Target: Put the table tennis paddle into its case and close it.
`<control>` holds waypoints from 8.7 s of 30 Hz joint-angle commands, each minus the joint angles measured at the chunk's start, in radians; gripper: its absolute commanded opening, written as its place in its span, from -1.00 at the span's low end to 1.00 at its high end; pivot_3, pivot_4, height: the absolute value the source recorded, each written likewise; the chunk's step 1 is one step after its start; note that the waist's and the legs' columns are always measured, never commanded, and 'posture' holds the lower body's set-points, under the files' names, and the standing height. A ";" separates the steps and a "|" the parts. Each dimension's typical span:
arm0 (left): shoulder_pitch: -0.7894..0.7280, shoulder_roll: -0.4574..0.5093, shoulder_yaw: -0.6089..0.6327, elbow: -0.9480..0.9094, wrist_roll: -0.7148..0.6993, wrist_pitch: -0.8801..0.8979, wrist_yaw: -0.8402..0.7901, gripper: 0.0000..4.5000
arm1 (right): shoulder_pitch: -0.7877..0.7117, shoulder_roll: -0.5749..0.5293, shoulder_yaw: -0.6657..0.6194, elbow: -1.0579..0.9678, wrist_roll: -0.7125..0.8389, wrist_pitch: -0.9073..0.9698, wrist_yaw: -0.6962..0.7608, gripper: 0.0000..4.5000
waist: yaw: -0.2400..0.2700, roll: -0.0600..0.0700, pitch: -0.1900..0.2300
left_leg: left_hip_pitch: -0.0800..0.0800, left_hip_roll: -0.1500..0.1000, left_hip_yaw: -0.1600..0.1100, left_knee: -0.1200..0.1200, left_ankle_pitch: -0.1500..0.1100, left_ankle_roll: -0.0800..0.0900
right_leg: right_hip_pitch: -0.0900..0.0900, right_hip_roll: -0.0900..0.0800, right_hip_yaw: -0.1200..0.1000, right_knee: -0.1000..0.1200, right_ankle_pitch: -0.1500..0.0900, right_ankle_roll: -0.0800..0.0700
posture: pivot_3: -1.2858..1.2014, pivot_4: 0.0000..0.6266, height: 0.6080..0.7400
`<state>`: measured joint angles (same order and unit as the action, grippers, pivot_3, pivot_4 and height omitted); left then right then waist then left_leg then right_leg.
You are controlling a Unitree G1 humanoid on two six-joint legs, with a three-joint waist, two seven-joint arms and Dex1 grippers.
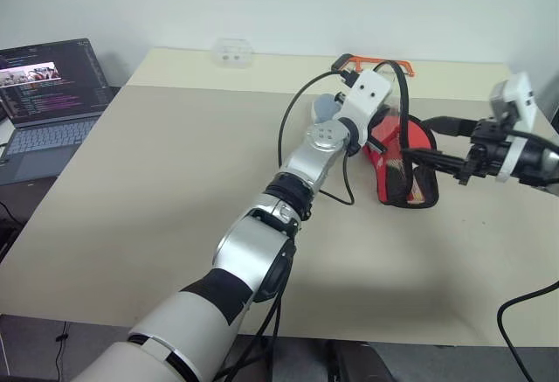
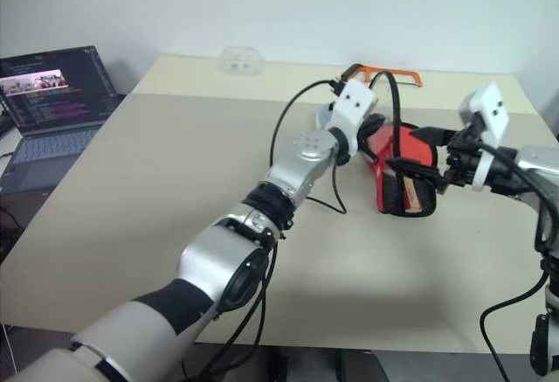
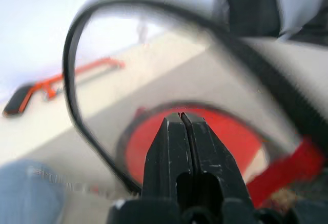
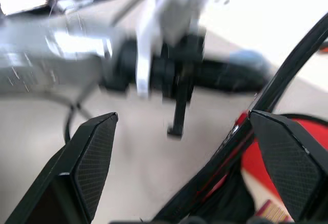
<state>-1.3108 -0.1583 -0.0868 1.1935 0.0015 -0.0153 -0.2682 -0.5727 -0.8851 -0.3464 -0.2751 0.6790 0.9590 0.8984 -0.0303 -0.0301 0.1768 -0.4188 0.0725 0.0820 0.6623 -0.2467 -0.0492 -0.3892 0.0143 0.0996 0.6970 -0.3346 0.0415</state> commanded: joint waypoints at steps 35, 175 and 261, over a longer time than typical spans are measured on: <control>0.083 -0.385 -0.249 0.147 0.226 -0.294 -0.241 -0.98 | 0.005 0.012 -0.154 -0.215 0.294 0.109 -0.403 1.00 | 0.005 0.001 -0.001 | -0.001 -0.001 0.002 0.001 0.000 -0.001 | 0.000 -0.001 -0.001 0.000 0.000 0.000 | 0.03 -0.52 1.00; 1.066 1.097 0.062 -1.539 -0.448 0.489 -0.957 1.00 | 0.787 0.251 0.249 -0.199 1.057 0.266 -0.830 -1.00 | -0.028 0.003 -0.019 | 0.002 0.008 -0.001 -0.002 -0.002 0.005 | 0.002 0.002 -0.001 -0.001 -0.001 -0.001 | 0.03 -0.52 1.00; 0.677 0.588 -0.035 -1.194 -0.302 0.529 -0.611 1.00 | 0.104 0.255 0.362 -0.013 -0.125 0.005 -0.071 0.91 | -0.003 0.005 -0.020 | 0.002 0.005 0.000 0.002 -0.002 0.005 | 0.003 0.001 -0.002 0.001 -0.001 -0.001 | 0.03 -0.52 1.00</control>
<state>-0.5799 0.4398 -0.1211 -0.0261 -0.3054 0.5570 -0.8644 -0.4863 -0.6417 0.0169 -0.2098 0.5318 0.9756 0.8399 -0.0332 -0.0255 0.1570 -0.4168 0.0779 0.0817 0.6641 -0.2486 -0.0442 -0.3866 0.0158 0.0976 0.6981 -0.3351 0.0401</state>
